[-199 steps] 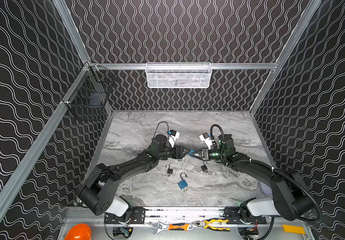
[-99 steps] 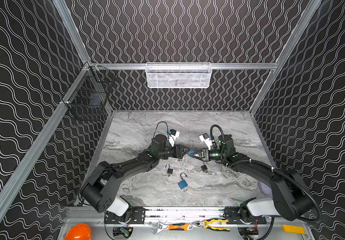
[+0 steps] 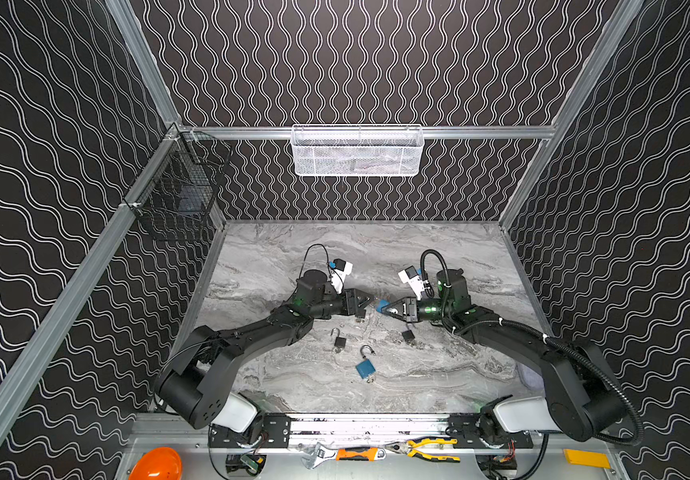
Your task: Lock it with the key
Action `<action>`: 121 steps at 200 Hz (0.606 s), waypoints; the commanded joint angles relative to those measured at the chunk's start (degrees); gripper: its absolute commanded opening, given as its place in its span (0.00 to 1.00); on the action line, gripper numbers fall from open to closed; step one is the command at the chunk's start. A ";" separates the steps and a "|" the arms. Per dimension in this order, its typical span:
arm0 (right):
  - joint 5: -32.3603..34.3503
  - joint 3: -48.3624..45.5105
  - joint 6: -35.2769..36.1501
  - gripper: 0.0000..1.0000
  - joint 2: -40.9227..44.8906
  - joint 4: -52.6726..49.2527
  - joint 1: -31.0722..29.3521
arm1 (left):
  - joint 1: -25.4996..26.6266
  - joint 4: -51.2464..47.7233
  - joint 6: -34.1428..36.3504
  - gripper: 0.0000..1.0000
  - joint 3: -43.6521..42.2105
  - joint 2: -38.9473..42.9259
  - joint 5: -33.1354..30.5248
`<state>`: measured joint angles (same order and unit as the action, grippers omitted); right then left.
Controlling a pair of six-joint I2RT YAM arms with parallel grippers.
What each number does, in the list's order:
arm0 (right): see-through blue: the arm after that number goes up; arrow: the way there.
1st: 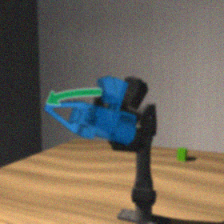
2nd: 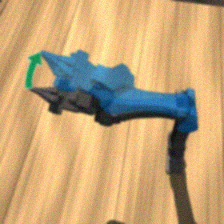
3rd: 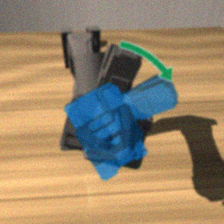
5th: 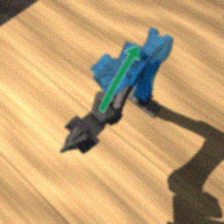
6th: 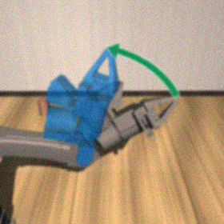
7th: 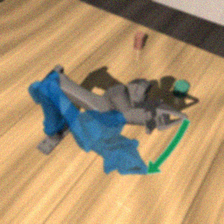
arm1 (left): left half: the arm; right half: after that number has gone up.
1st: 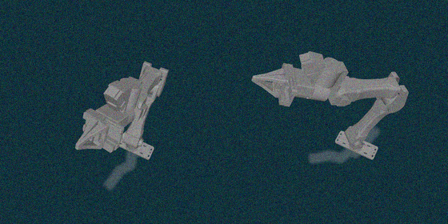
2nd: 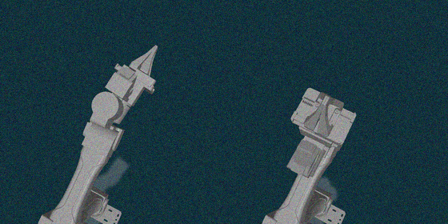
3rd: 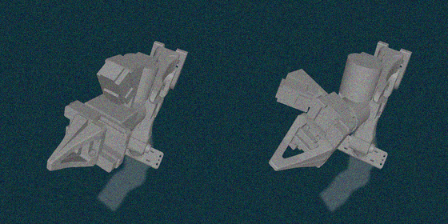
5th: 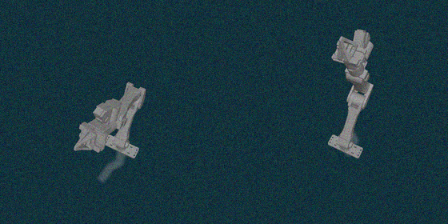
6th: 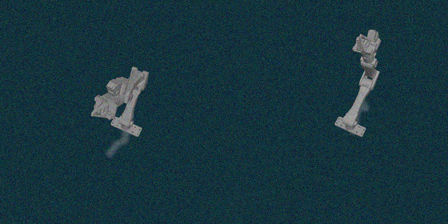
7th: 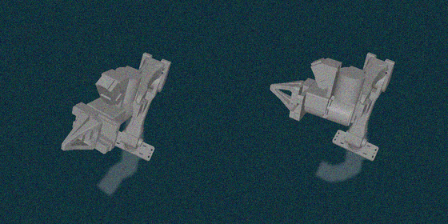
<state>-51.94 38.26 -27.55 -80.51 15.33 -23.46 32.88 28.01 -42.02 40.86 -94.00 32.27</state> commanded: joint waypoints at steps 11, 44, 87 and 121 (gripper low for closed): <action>-1.66 0.41 0.13 0.00 -0.08 3.08 0.00 | -0.11 4.69 -1.46 0.41 0.00 -1.16 1.87; -1.63 0.49 0.17 0.00 0.08 2.93 0.00 | -0.12 6.08 -2.04 0.38 -0.41 -1.98 2.38; -1.67 0.60 0.16 0.00 -0.08 2.92 0.00 | -0.11 5.83 -1.97 0.33 -0.44 -1.45 2.62; -1.68 0.92 0.25 0.00 -0.42 2.79 0.02 | -0.11 5.43 -1.68 0.27 -0.34 -1.37 2.98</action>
<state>-52.34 38.39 -27.57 -80.75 15.35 -23.46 32.80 31.51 -43.59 40.14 -95.61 34.30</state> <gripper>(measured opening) 0.166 0.290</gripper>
